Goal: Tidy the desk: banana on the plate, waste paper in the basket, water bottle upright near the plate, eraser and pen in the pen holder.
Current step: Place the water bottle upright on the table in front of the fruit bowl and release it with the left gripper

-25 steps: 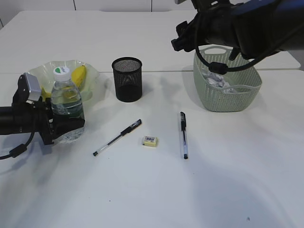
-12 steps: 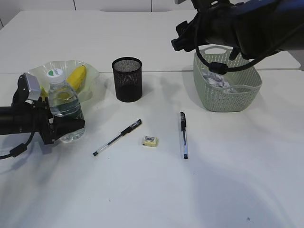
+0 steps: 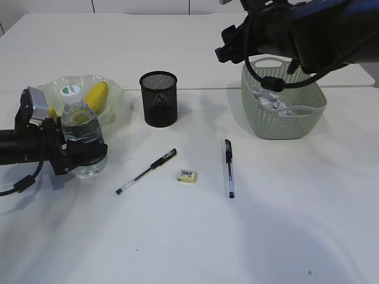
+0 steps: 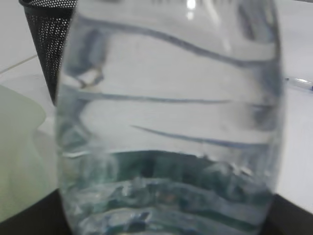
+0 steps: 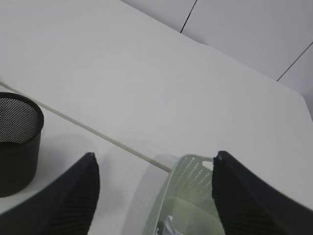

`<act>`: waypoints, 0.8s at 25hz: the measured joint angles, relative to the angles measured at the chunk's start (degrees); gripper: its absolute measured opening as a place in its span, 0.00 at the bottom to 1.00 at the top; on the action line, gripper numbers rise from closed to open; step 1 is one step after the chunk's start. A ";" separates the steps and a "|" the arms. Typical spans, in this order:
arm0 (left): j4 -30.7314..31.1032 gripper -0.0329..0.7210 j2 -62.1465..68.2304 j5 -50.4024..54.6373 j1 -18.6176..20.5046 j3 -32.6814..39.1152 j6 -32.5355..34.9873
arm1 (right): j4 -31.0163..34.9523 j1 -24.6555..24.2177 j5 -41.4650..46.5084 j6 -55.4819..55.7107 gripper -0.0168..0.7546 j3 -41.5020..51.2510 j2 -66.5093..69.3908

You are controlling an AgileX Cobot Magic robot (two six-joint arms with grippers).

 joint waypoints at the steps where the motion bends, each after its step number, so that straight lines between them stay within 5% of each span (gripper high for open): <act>1: 0.10 0.69 0.00 0.00 0.00 -0.48 -0.42 | 0.00 0.00 -0.14 0.00 0.71 0.00 0.00; 20: 0.35 0.79 0.00 1.51 0.00 -3.60 -6.83 | 0.00 0.00 -0.76 0.00 0.71 0.00 0.00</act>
